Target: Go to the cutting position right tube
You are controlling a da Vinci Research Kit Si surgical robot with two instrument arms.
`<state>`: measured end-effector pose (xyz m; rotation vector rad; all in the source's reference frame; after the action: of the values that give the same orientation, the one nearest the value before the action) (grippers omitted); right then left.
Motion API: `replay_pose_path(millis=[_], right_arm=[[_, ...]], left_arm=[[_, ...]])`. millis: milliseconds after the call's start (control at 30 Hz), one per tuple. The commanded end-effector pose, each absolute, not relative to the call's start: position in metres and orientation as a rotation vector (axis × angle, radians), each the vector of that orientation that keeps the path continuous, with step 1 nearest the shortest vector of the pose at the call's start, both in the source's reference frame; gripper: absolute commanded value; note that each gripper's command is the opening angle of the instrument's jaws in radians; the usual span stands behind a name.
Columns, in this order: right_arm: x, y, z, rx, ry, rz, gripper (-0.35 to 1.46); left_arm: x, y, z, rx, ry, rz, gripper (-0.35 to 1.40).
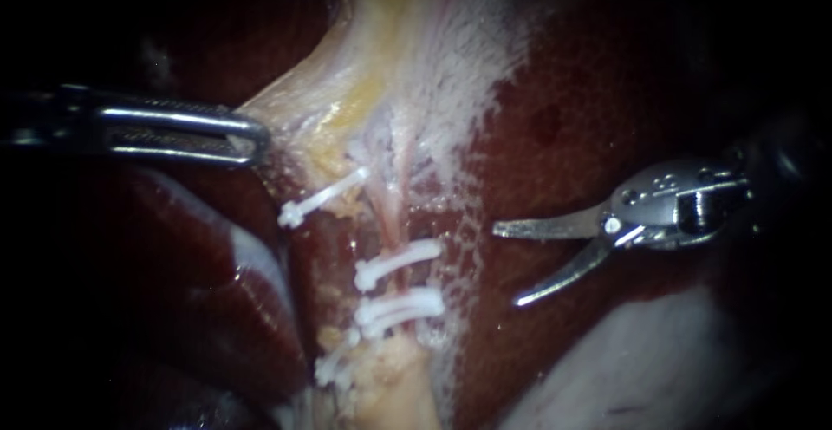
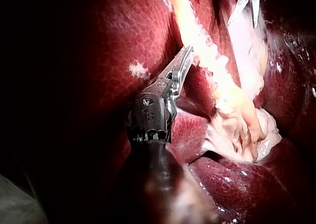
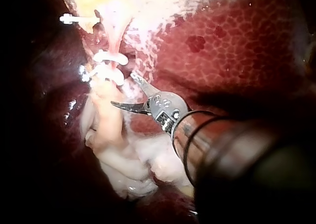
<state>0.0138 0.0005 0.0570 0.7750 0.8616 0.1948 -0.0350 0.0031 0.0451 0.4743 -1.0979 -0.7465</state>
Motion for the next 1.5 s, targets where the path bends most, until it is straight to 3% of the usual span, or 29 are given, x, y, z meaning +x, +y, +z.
replay_pose_path(millis=[33,700,1500], right_arm=[[0.0140,0.0006,0.0571,0.778,0.860,0.196,0.66],[0.0164,0.0005,0.0596,0.819,0.820,0.256,0.19],[0.0198,0.0003,0.0620,0.824,0.803,0.270,0.17]], left_arm=[[-0.0351,0.0031,0.0449,0.471,-1.097,-0.747,-0.35],[-0.0351,0.0030,0.0438,0.464,-1.099,-0.741,-0.35],[-0.0352,0.0030,0.0437,0.464,-1.098,-0.742,-0.35]])
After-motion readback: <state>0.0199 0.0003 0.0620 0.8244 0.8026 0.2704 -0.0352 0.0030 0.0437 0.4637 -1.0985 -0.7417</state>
